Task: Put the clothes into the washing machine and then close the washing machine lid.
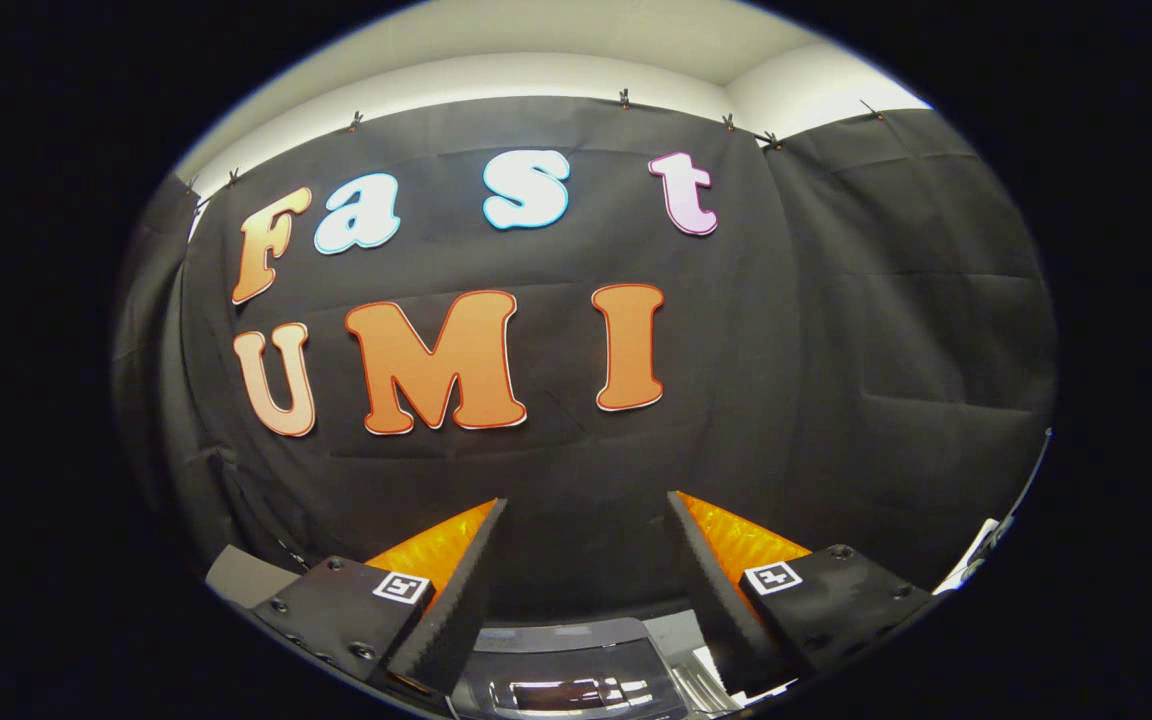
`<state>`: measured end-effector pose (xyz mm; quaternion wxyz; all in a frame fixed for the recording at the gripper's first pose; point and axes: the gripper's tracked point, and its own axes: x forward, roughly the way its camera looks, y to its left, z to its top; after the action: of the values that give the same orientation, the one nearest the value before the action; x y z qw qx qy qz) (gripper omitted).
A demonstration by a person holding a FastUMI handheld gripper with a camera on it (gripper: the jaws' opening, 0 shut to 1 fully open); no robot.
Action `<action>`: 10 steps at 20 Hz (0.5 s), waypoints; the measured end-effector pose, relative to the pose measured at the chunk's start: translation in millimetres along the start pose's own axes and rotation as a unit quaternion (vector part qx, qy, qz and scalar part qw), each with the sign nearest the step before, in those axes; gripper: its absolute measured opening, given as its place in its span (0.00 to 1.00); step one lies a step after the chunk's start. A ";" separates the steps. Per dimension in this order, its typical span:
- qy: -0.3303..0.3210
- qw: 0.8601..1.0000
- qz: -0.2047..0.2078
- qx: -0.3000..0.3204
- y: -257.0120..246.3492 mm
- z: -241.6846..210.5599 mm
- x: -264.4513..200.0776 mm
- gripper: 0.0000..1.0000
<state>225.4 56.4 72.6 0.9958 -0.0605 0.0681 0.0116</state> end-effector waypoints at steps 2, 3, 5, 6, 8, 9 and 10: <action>0.002 1.000 -0.002 0.004 -2.6 0.5 -3.1 0.99; -0.002 1.000 -0.007 0.008 -7.1 4.5 -4.8 0.99; -0.013 1.000 -0.017 0.016 -16.1 11.0 -10.6 0.99; -0.017 0.999 -0.023 0.018 -20.1 13.5 -13.4 0.99; -0.024 0.999 -0.033 0.021 -29.5 17.5 -20.0 0.98; -0.028 0.999 -0.038 0.022 -33.1 19.9 -23.7 0.98; -0.033 0.998 -0.042 0.022 -36.8 22.8 -25.0 0.98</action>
<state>204.8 22.4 102.9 0.9982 -0.0406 0.0332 -0.0303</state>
